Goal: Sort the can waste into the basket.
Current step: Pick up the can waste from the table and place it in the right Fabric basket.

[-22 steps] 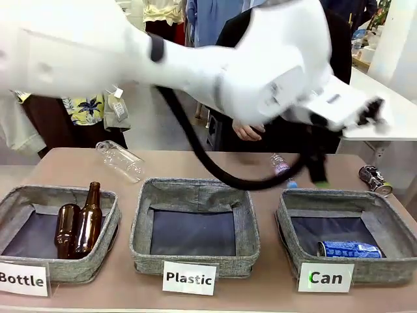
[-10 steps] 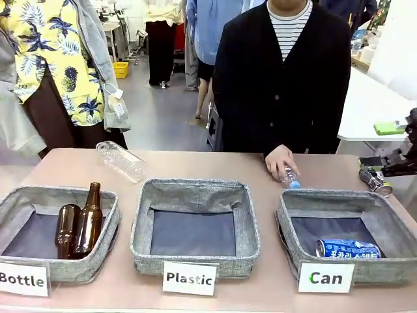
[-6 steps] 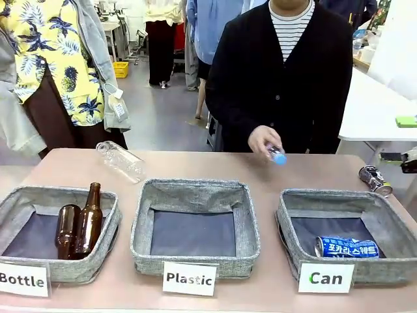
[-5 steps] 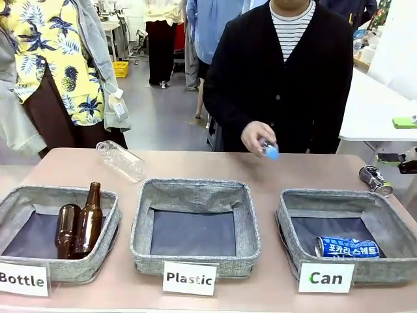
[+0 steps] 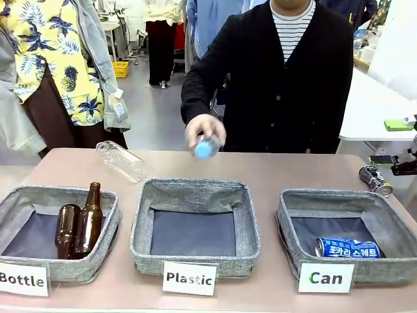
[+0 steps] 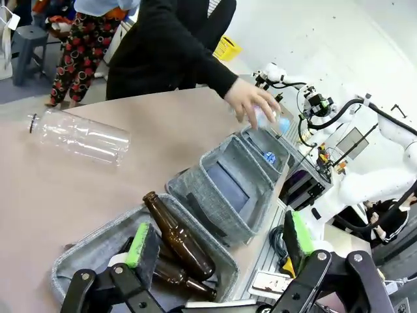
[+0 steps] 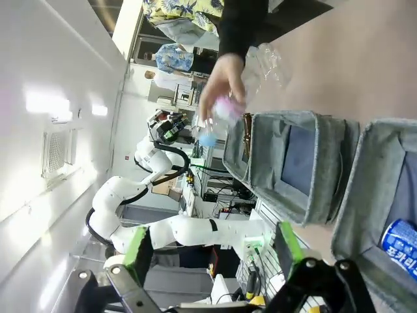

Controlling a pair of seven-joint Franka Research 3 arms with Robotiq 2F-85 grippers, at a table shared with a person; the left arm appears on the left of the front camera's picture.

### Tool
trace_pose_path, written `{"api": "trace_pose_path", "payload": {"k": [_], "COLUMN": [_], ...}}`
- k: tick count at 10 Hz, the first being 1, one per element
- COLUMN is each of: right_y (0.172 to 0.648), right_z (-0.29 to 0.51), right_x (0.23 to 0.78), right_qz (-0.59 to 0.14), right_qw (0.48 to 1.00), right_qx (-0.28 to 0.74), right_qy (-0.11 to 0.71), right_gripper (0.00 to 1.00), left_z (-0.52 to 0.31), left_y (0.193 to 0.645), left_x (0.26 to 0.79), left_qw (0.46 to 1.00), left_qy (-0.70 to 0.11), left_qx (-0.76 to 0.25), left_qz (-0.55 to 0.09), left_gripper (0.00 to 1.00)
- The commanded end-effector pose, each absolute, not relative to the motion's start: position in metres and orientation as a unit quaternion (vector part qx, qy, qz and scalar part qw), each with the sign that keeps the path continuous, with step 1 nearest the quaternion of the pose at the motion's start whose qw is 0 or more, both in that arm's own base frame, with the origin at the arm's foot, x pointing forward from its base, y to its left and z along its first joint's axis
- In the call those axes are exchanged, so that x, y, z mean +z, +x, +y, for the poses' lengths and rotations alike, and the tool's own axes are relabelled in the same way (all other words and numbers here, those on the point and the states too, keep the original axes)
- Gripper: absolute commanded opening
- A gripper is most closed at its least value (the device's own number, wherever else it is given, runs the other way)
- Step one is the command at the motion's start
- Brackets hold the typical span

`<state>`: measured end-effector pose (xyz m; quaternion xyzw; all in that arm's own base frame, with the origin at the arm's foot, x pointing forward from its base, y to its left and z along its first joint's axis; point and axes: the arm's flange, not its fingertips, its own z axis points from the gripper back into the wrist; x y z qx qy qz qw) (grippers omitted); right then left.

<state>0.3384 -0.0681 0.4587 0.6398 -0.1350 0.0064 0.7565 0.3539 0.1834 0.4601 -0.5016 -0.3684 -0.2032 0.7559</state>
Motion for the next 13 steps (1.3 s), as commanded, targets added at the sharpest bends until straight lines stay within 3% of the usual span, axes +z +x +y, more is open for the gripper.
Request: {"api": "trace_pose_path", "payload": {"k": [1, 6, 7, 8, 9, 10, 11, 12, 13], "right_y": [0.336, 0.338, 0.335, 0.347, 0.361, 0.368, 0.368, 0.365, 0.359], "right_z": [-0.067, -0.068, -0.055, -0.043, -0.046, -0.053, -0.064, -0.075, -0.083], "right_x": [0.460, 0.459, 0.454, 0.454, 0.457, 0.458, 0.460, 0.462, 0.467], "right_qz": [-0.141, -0.135, -0.112, -0.174, -0.241, -0.255, -0.263, -0.264, -0.267], "right_qw": [0.751, 0.757, 0.894, 0.970, 0.961, 0.940, 0.923, 0.905, 0.907], "right_qx": [0.008, 0.006, 0.034, -0.045, -0.133, -0.181, -0.219, -0.263, -0.278], "right_qy": [0.645, 0.640, 0.432, 0.165, -0.030, -0.133, -0.175, -0.205, -0.171], "right_gripper": [1.00, 1.00, 1.00, 1.00, 1.00, 1.00, 1.00, 1.00, 1.00], "left_z": [0.181, 0.181, 0.181, 0.181, 0.181, 0.181, 0.181, 0.181, 0.181], "left_y": [0.350, 0.350, 0.350, 0.350, 0.350, 0.350, 0.350, 0.350, 0.350], "left_x": [0.459, 0.459, 0.459, 0.459, 0.459, 0.459, 0.459, 0.459, 0.459], "left_qw": [0.759, 0.759, 0.759, 0.759, 0.759, 0.759, 0.759, 0.759, 0.759], "left_qy": [-0.504, -0.504, -0.504, -0.504, -0.504, -0.504, -0.504, -0.504, -0.504], "left_qx": [-0.198, -0.198, -0.198, -0.198, -0.198, -0.198, -0.198, -0.198, -0.198], "left_qz": [-0.362, -0.362, -0.362, -0.362, -0.362, -0.362, -0.362, -0.362, -0.362], "left_gripper": [1.00, 1.00, 1.00, 1.00, 1.00, 1.00, 1.00, 1.00, 1.00]}}
